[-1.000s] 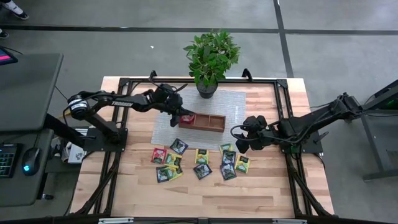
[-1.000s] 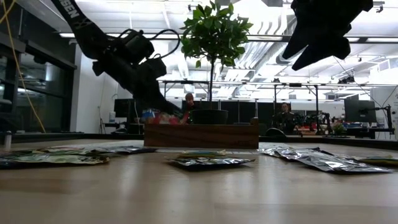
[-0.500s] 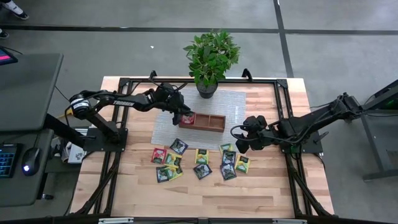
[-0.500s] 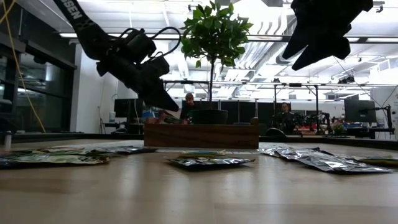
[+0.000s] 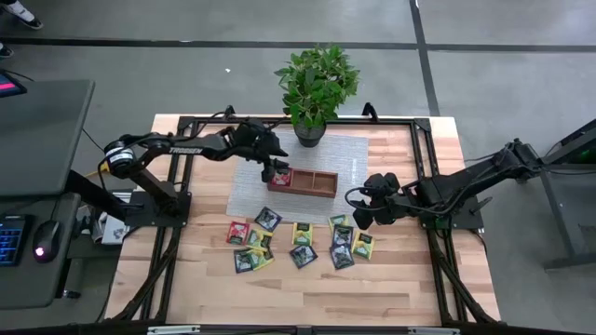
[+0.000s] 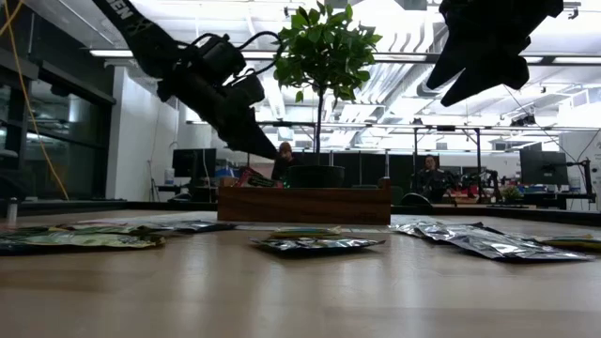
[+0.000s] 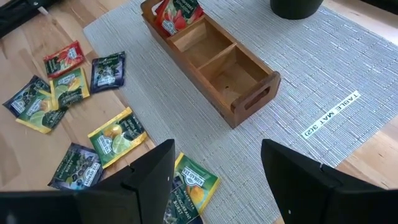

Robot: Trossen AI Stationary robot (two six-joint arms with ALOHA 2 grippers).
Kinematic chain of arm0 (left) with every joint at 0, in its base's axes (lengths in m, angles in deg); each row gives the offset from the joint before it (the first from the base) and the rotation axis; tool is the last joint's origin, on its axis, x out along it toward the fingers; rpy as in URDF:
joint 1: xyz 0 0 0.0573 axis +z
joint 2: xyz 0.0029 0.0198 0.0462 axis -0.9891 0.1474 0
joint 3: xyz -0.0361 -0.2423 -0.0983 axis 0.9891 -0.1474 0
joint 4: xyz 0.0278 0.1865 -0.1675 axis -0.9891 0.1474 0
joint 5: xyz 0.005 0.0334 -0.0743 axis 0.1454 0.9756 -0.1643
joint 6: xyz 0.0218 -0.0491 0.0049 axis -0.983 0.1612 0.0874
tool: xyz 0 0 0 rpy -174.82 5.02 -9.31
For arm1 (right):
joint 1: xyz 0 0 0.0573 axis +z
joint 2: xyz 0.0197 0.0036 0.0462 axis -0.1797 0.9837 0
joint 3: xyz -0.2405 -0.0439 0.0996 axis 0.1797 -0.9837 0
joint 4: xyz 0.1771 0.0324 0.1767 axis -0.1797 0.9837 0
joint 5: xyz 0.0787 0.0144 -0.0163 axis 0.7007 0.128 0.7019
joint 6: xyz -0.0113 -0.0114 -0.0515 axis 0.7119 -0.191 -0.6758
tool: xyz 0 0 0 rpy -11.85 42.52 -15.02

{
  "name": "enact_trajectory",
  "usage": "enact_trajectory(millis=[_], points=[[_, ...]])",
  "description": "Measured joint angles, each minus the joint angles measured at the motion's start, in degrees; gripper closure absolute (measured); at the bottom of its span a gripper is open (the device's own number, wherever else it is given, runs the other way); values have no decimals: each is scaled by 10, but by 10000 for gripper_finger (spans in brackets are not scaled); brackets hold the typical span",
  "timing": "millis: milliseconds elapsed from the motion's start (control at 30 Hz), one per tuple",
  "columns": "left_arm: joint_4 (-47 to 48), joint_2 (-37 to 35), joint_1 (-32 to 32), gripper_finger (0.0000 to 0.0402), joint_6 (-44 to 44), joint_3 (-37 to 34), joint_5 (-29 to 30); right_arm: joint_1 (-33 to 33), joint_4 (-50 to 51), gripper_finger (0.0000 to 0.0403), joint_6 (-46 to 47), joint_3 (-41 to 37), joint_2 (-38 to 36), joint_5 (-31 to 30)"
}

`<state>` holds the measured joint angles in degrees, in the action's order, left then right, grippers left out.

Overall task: Pick & Place Tea
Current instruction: Put the red tea bag into the left section of the wooden organizer

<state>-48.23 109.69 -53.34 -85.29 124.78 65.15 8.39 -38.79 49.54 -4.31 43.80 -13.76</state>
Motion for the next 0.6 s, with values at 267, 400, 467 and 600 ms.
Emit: enact_trajectory(millis=[267,400,467,600], points=[[151,-60,0,232,-63,16,6,0,1,169,-7,0,0,10],[224,-119,-9,231,-63,16,16,0,1,169,-15,0,0,7],[255,-146,-24,231,-63,16,39,0,1,169,-15,0,0,6],[323,-214,-60,231,-50,15,88,0,0,169,-15,0,0,9]])
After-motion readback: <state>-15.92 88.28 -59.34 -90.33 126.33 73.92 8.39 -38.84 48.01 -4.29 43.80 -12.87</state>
